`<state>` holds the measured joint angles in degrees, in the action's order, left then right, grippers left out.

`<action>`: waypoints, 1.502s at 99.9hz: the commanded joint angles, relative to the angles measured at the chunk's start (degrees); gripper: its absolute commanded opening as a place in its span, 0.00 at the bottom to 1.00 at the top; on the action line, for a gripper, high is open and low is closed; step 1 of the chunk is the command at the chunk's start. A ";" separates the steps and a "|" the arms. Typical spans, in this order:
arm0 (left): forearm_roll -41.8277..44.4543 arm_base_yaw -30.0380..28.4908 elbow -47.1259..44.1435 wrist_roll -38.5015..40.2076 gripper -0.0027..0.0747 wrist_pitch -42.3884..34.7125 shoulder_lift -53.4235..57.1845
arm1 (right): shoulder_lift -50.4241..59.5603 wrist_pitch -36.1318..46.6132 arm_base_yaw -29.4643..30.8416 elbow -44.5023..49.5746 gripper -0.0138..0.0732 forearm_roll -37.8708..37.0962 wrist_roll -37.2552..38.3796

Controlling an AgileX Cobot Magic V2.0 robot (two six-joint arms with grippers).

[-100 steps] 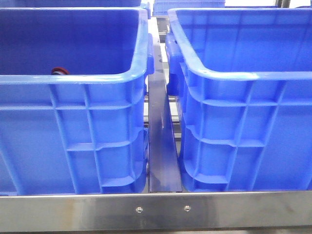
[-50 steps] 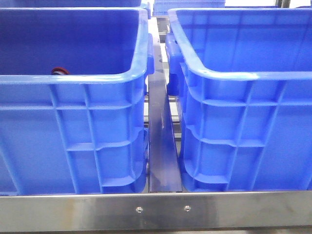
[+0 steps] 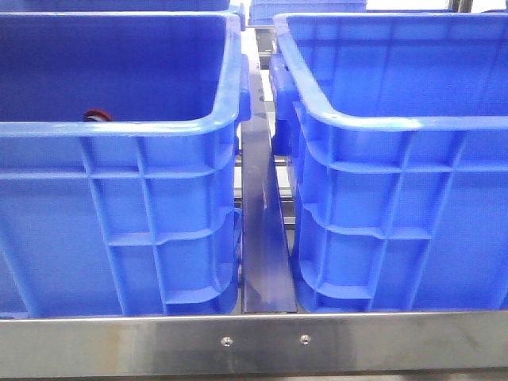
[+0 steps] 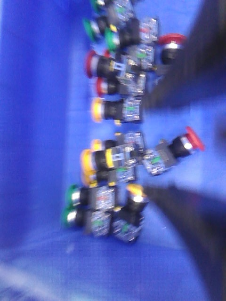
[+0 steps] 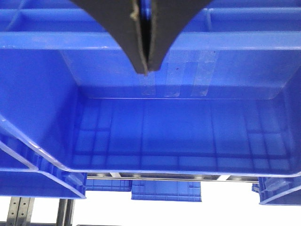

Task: Pick red and yellow buttons and place in box
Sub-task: 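Grasp a yellow-capped button switch with the left gripper and lift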

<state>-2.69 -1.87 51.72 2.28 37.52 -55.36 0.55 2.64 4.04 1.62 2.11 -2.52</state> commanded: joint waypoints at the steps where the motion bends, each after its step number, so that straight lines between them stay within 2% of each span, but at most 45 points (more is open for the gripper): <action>1: -0.94 -0.02 4.81 -0.13 0.76 0.56 -3.86 | 1.19 4.32 0.03 0.28 0.05 0.01 -0.38; 38: -0.94 -0.02 17.83 0.90 0.75 15.03 -24.79 | 1.19 4.32 0.03 0.28 0.05 0.01 -0.38; 77: 0.55 -0.02 27.51 3.77 0.75 17.75 -38.88 | 1.19 4.32 0.03 0.28 0.05 0.01 -0.38; 107: -0.91 -0.02 30.57 3.77 0.74 18.17 -44.21 | 1.19 4.32 0.03 0.28 0.05 0.01 -0.38; 126: -0.91 -0.02 31.16 3.77 0.61 18.19 -45.17 | 1.19 4.32 0.03 0.28 0.05 0.01 -0.38; 150: -0.91 -0.02 31.16 3.66 0.24 18.42 -45.17 | 1.19 4.32 0.03 0.28 0.05 0.01 -0.38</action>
<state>-2.86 -1.87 81.03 5.52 56.60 -102.94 0.55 2.64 4.04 1.62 2.11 -2.52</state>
